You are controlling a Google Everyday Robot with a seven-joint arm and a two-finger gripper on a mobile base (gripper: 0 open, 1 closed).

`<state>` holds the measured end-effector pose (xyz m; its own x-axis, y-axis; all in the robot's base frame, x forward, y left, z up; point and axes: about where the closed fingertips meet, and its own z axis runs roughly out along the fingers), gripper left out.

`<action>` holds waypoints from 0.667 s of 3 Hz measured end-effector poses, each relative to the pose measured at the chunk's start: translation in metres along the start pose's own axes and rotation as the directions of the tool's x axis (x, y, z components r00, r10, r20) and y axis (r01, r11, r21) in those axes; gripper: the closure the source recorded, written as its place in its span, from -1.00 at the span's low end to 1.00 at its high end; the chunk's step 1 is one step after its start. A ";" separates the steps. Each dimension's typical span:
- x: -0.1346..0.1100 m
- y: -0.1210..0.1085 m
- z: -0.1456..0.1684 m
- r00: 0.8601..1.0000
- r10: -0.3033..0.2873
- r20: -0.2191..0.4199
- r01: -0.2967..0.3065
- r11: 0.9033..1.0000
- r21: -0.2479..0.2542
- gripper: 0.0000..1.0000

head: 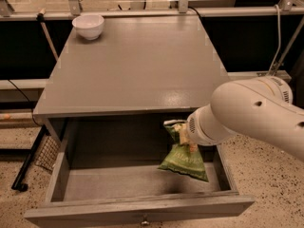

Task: Pick green jalapeno chip bag from top drawer and place on counter

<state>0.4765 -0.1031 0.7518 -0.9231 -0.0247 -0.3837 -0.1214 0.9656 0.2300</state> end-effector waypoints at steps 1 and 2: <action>-0.009 -0.004 -0.027 0.997 0.001 0.071 -0.003 1.000 0.030 1.00; -0.031 -0.006 -0.075 0.980 -0.031 0.198 0.013 0.996 0.093 1.00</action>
Offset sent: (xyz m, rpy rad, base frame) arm -0.0008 -0.0399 0.1273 -0.1117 -0.3316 -0.0989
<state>0.4782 -0.1278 0.8290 -0.8284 -0.0032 -0.5601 -0.0992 0.9850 0.1412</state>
